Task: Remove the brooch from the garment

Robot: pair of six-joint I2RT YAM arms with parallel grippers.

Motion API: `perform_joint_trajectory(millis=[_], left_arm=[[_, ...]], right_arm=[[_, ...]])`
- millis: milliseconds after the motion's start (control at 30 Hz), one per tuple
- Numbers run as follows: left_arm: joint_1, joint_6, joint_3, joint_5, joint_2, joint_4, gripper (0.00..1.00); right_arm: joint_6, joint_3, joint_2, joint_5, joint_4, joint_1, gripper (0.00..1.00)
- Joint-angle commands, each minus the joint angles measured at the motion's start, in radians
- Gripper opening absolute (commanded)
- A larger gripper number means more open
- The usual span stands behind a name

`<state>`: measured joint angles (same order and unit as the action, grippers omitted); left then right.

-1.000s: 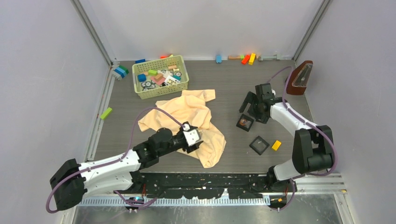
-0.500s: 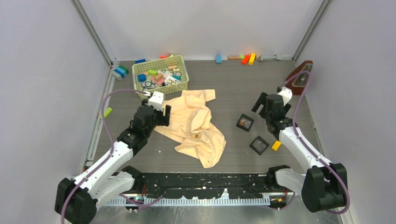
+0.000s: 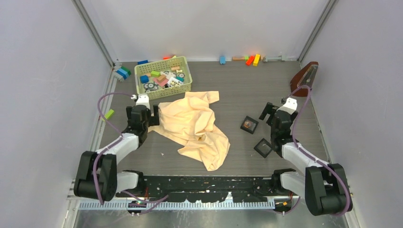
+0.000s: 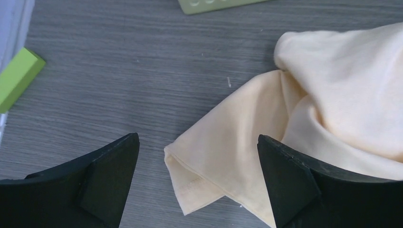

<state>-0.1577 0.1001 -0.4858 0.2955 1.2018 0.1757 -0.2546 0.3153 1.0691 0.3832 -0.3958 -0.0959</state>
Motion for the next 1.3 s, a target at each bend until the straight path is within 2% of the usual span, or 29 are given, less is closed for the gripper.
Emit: perform_joint_trajectory(millis=[0, 67, 233, 367, 433, 467, 533, 567, 600, 667, 700, 767, 867, 1267], left_arm=[[0.025, -0.030, 0.082, -0.023, 0.086, 0.353, 0.99], [0.036, -0.029, 0.072, -0.039, 0.101, 0.344, 1.00], [0.077, -0.036, 0.118, -0.087, 0.142, 0.536, 1.00], [0.084, -0.034, 0.068, -0.098, 0.183, 0.493, 0.98], [0.086, -0.045, 0.063, -0.112, 0.187, 0.497, 0.97], [0.086, -0.058, 0.077, -0.130, 0.194, 0.529, 0.96], [0.085, -0.080, 0.143, -0.161, 0.282, 0.738, 0.96], [0.085, -0.090, 0.165, -0.167, 0.353, 0.878, 0.93], [0.084, -0.096, 0.180, -0.172, 0.375, 0.932, 0.94], [0.085, -0.069, 0.142, -0.126, 0.309, 0.727, 0.96], [0.085, -0.067, 0.111, -0.103, 0.326, 0.710, 0.96], [0.084, -0.054, 0.154, -0.075, 0.350, 0.833, 0.99], [0.084, -0.064, 0.128, -0.091, 0.340, 0.766, 1.00], [0.084, -0.077, 0.118, -0.127, 0.347, 0.759, 1.00]], right_arm=[[0.089, -0.048, 0.091, 0.029, -0.318, 0.005, 0.97], [0.099, -0.059, 0.162, 0.046, -0.424, 0.007, 0.98], [0.117, -0.036, 0.357, 0.032, -0.589, 0.040, 0.96], [0.125, -0.040, 0.488, -0.038, -0.716, 0.058, 0.92], [0.115, -0.014, 0.477, -0.025, -0.654, 0.061, 0.92], [0.108, -0.004, 0.480, -0.019, -0.630, 0.064, 0.92], [0.104, 0.008, 0.488, 0.001, -0.613, 0.065, 0.96], [0.099, 0.016, 0.485, 0.030, -0.601, 0.065, 0.99], [0.092, 0.023, 0.488, 0.034, -0.597, 0.065, 0.99], [0.091, 0.018, 0.488, 0.043, -0.603, 0.065, 1.00], [0.090, 0.021, 0.489, 0.046, -0.602, 0.065, 1.00], [0.089, 0.021, 0.489, 0.050, -0.598, 0.065, 1.00], [0.089, 0.023, 0.490, 0.048, -0.598, 0.064, 1.00], [0.089, 0.022, 0.490, 0.047, -0.600, 0.064, 1.00]])
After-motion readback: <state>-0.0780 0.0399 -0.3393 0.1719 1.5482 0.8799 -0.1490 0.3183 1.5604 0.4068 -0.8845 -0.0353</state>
